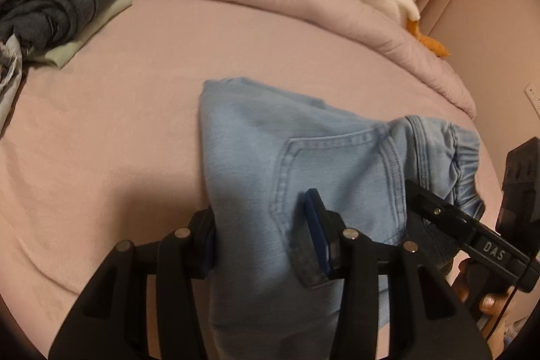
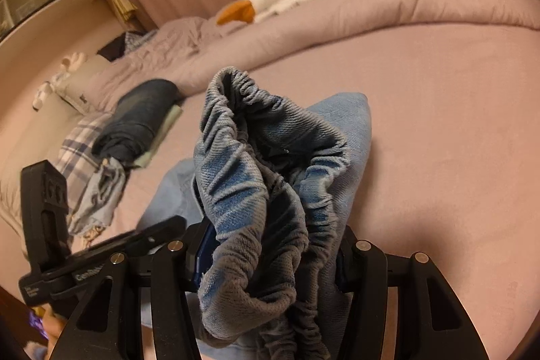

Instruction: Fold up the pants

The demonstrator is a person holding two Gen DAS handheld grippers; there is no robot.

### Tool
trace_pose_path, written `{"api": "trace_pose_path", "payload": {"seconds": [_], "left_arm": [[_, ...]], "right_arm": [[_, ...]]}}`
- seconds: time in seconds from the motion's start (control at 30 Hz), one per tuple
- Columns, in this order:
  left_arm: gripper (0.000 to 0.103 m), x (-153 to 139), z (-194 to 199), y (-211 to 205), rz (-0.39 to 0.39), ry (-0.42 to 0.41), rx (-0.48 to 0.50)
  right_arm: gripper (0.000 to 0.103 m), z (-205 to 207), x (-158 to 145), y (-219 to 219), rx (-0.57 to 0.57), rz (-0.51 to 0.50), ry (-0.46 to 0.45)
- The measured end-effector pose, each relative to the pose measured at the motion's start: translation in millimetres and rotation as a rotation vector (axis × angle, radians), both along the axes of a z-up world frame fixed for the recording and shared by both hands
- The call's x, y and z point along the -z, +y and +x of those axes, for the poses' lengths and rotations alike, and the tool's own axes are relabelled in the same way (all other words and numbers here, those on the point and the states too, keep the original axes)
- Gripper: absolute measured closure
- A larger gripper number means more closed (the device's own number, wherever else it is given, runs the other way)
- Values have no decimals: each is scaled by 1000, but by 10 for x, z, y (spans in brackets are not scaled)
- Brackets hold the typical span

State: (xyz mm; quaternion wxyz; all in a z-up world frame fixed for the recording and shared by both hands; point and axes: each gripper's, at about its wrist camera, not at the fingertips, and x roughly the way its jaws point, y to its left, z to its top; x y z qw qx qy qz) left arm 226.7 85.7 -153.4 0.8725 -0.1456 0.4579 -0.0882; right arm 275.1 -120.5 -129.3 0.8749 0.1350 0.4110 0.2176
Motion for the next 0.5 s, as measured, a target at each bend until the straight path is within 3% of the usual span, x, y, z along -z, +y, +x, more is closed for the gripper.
{"api": "trace_pose_path", "payload": {"seconds": [0.17, 0.5], "left_arm": [[45, 32, -66, 11, 21, 4, -5], [46, 12, -339, 0, 91, -25, 30]], "right_arm": [[38, 45, 141, -102, 6, -18, 89], [37, -84, 44, -158, 17, -91, 77]]}}
